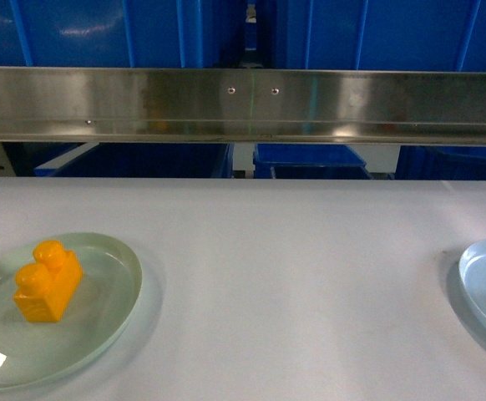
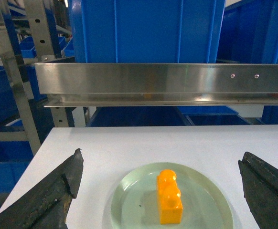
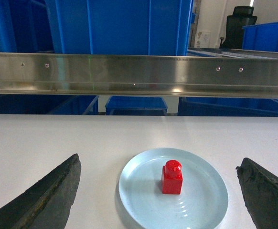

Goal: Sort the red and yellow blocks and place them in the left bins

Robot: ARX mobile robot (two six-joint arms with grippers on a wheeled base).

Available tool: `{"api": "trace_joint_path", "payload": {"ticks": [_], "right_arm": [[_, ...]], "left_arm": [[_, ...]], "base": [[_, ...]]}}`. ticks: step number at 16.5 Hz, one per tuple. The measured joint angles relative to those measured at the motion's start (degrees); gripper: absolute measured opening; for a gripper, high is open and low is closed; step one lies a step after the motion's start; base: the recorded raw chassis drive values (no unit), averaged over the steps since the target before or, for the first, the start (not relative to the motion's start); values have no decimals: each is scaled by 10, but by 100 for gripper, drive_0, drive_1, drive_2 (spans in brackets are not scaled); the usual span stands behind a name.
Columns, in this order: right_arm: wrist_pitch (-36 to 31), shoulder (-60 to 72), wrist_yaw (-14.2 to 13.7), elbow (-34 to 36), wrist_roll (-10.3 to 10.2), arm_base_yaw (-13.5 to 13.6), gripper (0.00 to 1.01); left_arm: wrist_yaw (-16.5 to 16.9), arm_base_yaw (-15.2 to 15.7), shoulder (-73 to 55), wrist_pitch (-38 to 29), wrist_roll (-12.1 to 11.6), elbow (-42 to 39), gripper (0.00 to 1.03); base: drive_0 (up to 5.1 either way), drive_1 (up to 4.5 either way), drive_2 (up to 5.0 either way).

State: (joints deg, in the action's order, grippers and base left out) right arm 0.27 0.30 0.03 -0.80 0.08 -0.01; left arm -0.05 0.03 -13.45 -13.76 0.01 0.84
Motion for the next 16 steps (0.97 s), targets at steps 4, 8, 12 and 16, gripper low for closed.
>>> {"api": "trace_joint_path", "payload": {"ticks": [4, 8, 12, 16], "right_arm": [[0, 0, 0, 0, 0, 0, 98], [0, 0, 0, 0, 0, 0, 98], [0, 0, 0, 0, 0, 0, 98], [0, 0, 0, 0, 0, 0, 98]], "left_arm": [[0, 0, 0, 0, 0, 0, 98], [0, 0, 0, 0, 0, 0, 98], [0, 0, 0, 0, 0, 0, 98], [0, 0, 0, 0, 0, 0, 98]], "base": [[0, 0, 0], [0, 0, 0], [0, 0, 0], [0, 0, 0]]}}
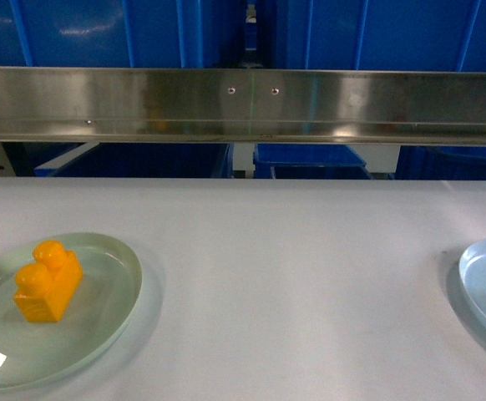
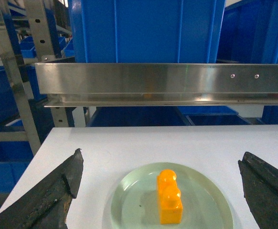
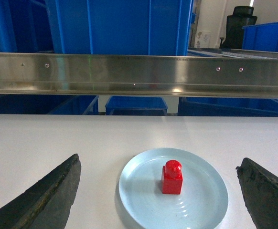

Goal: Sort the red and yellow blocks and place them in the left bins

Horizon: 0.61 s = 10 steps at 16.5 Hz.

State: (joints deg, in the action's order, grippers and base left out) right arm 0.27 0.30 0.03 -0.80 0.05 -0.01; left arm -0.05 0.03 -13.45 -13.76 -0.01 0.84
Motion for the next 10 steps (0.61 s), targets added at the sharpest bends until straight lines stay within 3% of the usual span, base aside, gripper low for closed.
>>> {"api": "trace_joint_path", "payload": {"ticks": [10], "right_arm": [[0, 0, 0, 0, 0, 0, 98]], "left_arm": [[0, 0, 0, 0, 0, 0, 98]], "base": [[0, 0, 0]]}}
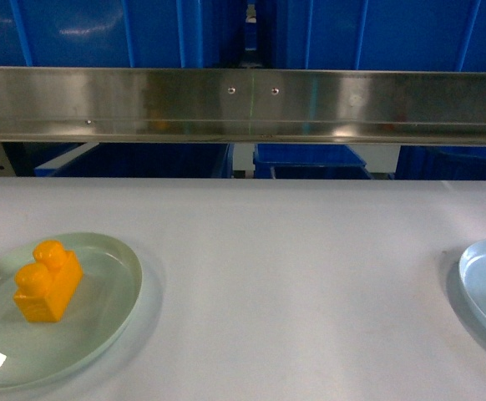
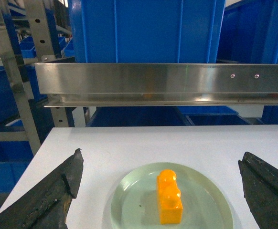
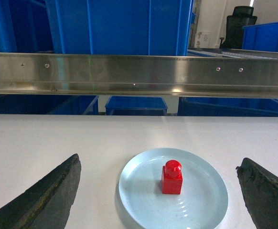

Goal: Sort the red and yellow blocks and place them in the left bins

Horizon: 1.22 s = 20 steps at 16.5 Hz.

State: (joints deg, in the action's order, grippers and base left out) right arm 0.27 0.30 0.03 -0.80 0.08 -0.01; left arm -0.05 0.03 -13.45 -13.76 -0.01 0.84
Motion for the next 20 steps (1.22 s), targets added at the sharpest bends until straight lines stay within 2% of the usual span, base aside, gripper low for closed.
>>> {"api": "trace_joint_path", "payload": {"ticks": [5, 7, 8, 10, 11, 12, 14, 15, 16, 17, 18, 20], "right_arm": [[0, 0, 0, 0, 0, 0, 98], [-5, 2, 1, 0, 0, 0, 98], [-47, 29, 1, 0, -1, 1, 98], [-136, 136, -5, -6, -15, 10, 98], [-176, 184, -17, -18, -25, 20, 98], [-240, 263, -20, -50, -37, 21, 98], [-313, 426, -5, -144, -66, -17, 98], [-328, 512, 1, -203, -70, -30, 98], [-306, 621, 19, -285, -71, -42, 98], [-283, 673, 37, -321, -71, -50, 98], [-233, 764, 60, -385, -71, -69, 98], [-202, 852, 75, -443, -62, -96, 98]], "left_arm": [[0, 0, 0, 0, 0, 0, 98], [15, 6, -12, -18, 1, 0, 98], [20, 11, -58, -55, 0, 1, 98], [23, -33, -177, -108, -15, 9, 98], [37, -36, -218, -123, -17, 23, 98], [45, -27, -272, -142, -17, 53, 98], [64, -6, -379, -179, -14, 140, 98], [72, 0, -432, -189, -14, 192, 98], [77, 0, -487, -193, -12, 250, 98], [81, -5, -516, -189, -13, 282, 98], [78, -21, -569, -172, -25, 336, 98], [83, -24, -635, -140, -33, 380, 98]], "base": [[0, 0, 0], [0, 0, 0], [0, 0, 0], [0, 0, 0], [0, 0, 0], [0, 0, 0], [0, 0, 0], [0, 0, 0], [0, 0, 0], [0, 0, 0], [0, 0, 0], [0, 0, 0]]}}
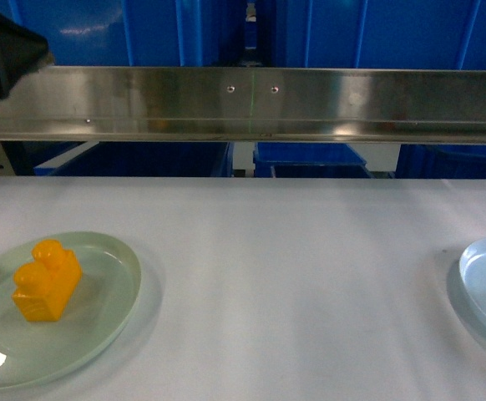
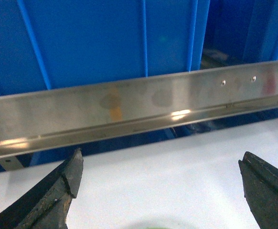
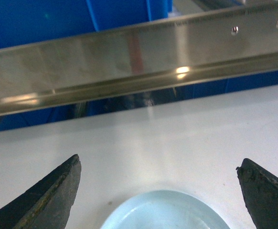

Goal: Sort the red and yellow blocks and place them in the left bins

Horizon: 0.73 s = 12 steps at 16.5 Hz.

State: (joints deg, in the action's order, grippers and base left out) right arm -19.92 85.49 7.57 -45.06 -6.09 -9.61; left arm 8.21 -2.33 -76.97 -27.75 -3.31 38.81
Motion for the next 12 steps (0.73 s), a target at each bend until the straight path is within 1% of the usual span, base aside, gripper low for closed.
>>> {"api": "trace_joint_path", "payload": {"ticks": [1, 2, 3, 4, 5, 8, 9, 10, 12], "right_arm": [[16, 27, 26, -8, 3, -12, 98], [9, 42, 43, -1, 14, -20, 98], [-5, 51, 55, 19, 30, -20, 98], [-18, 62, 60, 38, 40, -12, 98], [-30, 77, 62, 50, 47, -5, 98], [-54, 92, 48, 65, 72, 19, 98], [-62, 97, 46, 67, 77, 24, 98], [-73, 105, 39, 70, 86, 27, 98], [-89, 118, 18, 83, 99, 28, 98]], "left_arm": [[6, 0, -27, 5, 5, 3, 98], [9, -6, -40, -1, 5, -6, 98], [8, -9, -59, -31, 3, -23, 98], [3, -6, -87, -60, -2, -34, 98], [3, -2, -112, -76, -2, -46, 98], [-2, 3, -124, -99, -6, -71, 98], [-2, 3, -123, -108, -6, -76, 98], [-3, 0, -123, -114, -6, -84, 98], [-8, -12, -117, -115, -6, -108, 98]], "base": [[0, 0, 0], [0, 0, 0], [0, 0, 0], [0, 0, 0], [0, 0, 0], [0, 0, 0], [0, 0, 0], [0, 0, 0], [0, 0, 0]]}}
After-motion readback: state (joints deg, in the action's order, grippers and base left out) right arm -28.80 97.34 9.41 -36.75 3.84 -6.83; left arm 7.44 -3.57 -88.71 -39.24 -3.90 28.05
